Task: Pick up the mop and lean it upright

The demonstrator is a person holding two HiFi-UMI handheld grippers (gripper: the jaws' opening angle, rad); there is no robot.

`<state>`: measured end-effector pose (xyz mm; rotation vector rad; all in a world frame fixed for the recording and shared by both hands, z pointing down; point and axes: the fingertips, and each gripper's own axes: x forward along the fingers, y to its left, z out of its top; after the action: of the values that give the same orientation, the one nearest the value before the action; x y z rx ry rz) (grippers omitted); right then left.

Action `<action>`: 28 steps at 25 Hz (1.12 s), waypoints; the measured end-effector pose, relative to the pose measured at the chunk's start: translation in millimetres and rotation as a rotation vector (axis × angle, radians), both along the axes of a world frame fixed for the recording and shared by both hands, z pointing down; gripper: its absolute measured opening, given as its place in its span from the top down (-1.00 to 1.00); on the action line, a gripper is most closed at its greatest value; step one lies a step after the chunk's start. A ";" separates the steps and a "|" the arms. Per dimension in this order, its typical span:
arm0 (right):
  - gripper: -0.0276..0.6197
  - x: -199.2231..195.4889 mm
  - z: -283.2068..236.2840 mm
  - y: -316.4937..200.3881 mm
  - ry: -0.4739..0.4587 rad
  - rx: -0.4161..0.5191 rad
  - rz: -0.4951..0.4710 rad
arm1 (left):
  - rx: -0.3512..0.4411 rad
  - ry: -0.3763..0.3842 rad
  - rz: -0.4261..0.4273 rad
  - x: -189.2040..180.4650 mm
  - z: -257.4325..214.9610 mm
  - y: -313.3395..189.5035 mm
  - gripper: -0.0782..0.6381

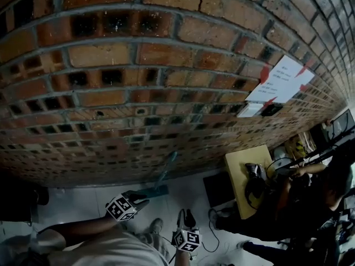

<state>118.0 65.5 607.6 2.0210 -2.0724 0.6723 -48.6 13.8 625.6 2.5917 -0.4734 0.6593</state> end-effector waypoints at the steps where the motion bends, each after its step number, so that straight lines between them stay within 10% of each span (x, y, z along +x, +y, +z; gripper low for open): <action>1: 0.61 1.1 0.1 7.0 0.006 -0.007 0.023 | -0.005 0.003 0.029 2.5 2.7 1.8 0.51; 9: 0.61 8.4 -9.7 63.6 0.063 -0.038 0.161 | -0.013 0.002 0.240 34.4 18.1 27.5 0.51; 28: 0.61 78.8 -40.0 101.2 -0.007 0.100 0.135 | 0.072 -0.013 0.262 111.7 -17.6 89.9 0.52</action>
<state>196.8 166.7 567.6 2.2329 -2.0252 0.6096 63.1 103.8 608.0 2.7459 -0.1647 0.7573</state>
